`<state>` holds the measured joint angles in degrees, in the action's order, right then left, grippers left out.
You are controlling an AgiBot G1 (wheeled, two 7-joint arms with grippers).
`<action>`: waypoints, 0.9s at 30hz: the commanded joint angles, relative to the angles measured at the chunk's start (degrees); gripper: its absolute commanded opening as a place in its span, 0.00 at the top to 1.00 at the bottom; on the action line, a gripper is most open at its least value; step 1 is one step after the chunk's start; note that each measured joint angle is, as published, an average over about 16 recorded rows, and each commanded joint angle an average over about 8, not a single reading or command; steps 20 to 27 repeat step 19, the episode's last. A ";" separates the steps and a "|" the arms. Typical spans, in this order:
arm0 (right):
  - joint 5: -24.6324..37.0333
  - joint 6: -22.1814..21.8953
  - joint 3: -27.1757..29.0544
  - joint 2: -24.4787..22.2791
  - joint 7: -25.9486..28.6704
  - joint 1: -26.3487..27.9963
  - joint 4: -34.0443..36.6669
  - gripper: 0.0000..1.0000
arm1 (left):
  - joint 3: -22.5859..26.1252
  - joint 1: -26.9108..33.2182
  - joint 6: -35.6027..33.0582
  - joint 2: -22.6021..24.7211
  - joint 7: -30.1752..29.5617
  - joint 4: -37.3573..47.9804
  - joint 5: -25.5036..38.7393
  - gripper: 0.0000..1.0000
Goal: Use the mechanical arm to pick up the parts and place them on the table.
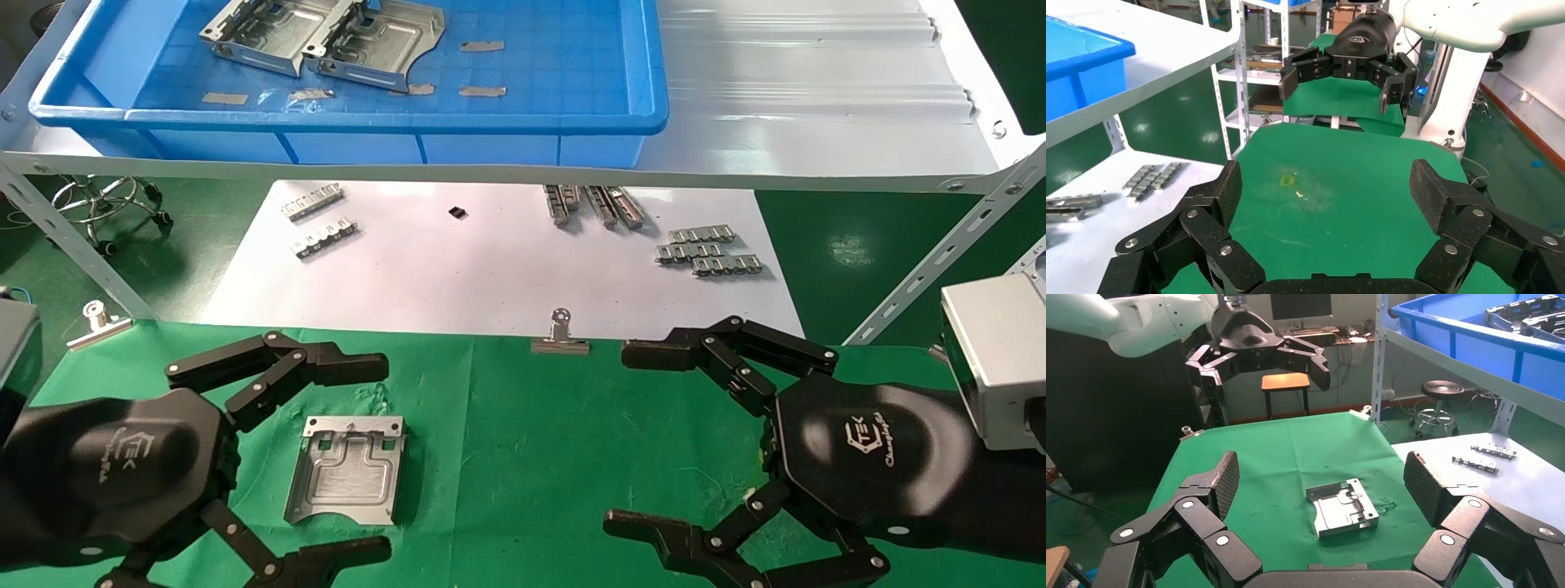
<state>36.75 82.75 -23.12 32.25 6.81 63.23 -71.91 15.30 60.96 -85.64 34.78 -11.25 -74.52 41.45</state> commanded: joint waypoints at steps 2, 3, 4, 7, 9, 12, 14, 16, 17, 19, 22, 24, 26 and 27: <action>0.00 0.00 0.00 0.00 0.00 0.00 0.00 0.00 | 0.22 0.17 0.00 0.06 0.18 0.30 0.09 0.00; 0.00 0.00 0.00 0.00 0.00 0.00 0.00 0.00 | 0.27 0.21 0.00 0.08 0.22 0.36 0.12 0.00; 0.00 0.00 0.00 0.00 0.00 0.00 0.00 0.00 | 0.32 0.25 0.00 0.09 0.26 0.42 0.14 0.00; 0.00 0.00 0.00 0.00 0.00 0.00 0.00 0.00 | 0.43 0.35 0.00 0.13 0.35 0.57 0.20 0.00; 0.00 0.00 0.00 0.00 0.00 0.00 0.00 0.00 | 0.50 0.41 0.00 0.15 0.39 0.65 0.24 0.00; 0.00 0.00 0.00 0.00 0.00 0.00 0.00 0.00 | 0.58 0.47 -0.01 0.18 0.45 0.76 0.29 0.00; 0.00 0.00 0.00 0.00 0.00 0.00 0.00 0.00 | 0.62 0.51 -0.01 0.19 0.49 0.82 0.32 0.00; 0.00 0.00 0.00 0.00 0.00 0.00 0.00 0.00 | 0.65 0.54 -0.02 0.19 0.52 0.87 0.34 0.00; 0.00 0.00 0.00 0.00 0.00 0.00 0.00 0.00 | 0.66 0.55 -0.02 0.19 0.53 0.88 0.35 0.00; 0.00 0.00 0.00 0.00 0.00 0.00 0.00 0.00 | 0.67 0.57 -0.02 0.20 0.55 0.90 0.36 0.00; 0.00 0.00 0.00 0.00 0.00 0.00 0.00 0.00 | 0.67 0.57 -0.02 0.20 0.55 0.90 0.36 0.00; 0.00 0.00 0.00 0.00 0.00 0.00 0.00 0.00 | 0.67 0.57 -0.02 0.20 0.55 0.90 0.36 0.00; 0.00 0.00 0.00 0.00 0.00 0.00 0.00 0.00 | 0.67 0.57 -0.02 0.20 0.55 0.90 0.36 0.00; 0.00 0.00 0.00 0.00 0.00 0.00 0.00 0.00 | 0.67 0.57 -0.02 0.20 0.55 0.90 0.36 0.00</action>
